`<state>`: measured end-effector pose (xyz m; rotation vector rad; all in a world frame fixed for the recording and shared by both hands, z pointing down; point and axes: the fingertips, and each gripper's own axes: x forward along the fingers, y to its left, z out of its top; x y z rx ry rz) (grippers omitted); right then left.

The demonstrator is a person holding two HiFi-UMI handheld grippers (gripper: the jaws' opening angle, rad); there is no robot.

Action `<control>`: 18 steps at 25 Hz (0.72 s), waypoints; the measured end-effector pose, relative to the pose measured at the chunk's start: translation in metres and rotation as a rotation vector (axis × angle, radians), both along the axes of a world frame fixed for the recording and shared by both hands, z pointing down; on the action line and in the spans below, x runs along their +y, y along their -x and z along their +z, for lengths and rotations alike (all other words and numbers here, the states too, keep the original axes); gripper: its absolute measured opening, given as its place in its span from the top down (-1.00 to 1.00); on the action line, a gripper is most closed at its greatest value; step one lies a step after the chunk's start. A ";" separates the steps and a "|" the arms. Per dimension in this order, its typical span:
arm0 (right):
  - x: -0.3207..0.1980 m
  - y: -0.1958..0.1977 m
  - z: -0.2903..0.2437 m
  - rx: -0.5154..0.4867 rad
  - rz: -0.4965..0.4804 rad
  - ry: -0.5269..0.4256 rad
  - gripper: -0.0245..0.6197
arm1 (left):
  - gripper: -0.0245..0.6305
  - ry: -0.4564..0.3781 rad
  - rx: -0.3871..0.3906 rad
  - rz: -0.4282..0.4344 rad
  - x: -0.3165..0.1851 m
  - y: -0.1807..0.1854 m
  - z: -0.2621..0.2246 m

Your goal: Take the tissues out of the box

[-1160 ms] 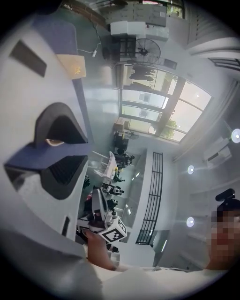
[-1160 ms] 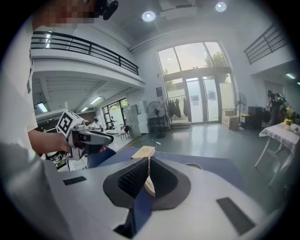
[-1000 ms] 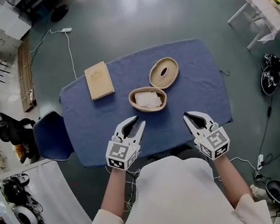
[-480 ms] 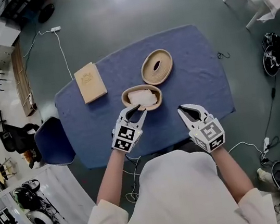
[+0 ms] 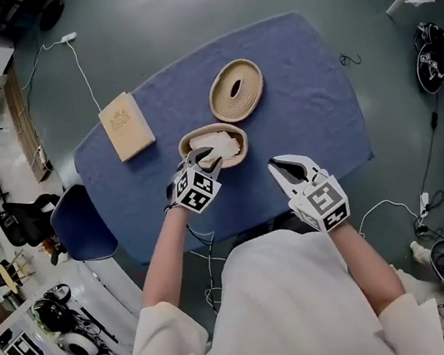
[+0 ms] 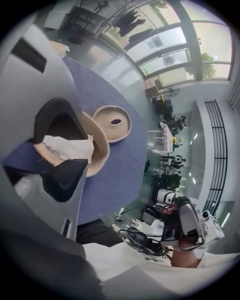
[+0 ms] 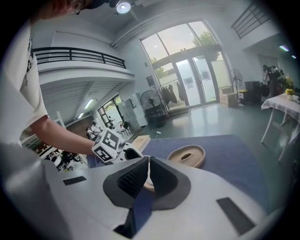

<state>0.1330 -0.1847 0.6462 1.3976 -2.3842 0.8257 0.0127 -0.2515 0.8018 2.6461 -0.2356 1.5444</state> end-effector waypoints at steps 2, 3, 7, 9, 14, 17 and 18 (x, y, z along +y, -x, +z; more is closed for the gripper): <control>0.001 0.001 0.005 -0.006 -0.010 0.011 0.81 | 0.50 -0.004 -0.047 0.033 -0.003 0.001 0.015; 0.002 0.000 0.007 -0.009 -0.015 0.019 0.81 | 0.48 -0.006 -0.066 0.046 -0.004 0.000 0.022; 0.005 0.002 0.017 -0.013 -0.032 0.038 0.81 | 0.43 0.002 -0.142 0.096 -0.009 0.001 0.049; 0.006 0.004 0.021 -0.015 -0.039 0.046 0.81 | 0.42 0.007 -0.178 0.126 -0.008 0.003 0.060; 0.009 0.008 0.030 -0.021 -0.053 0.070 0.81 | 0.40 0.042 -0.247 0.178 -0.002 0.008 0.084; 0.011 0.010 0.033 -0.026 -0.060 0.080 0.81 | 0.43 0.041 -0.264 0.162 -0.003 0.009 0.093; 0.010 0.009 0.034 -0.027 -0.061 0.082 0.81 | 0.46 0.034 -0.271 0.155 -0.004 0.009 0.096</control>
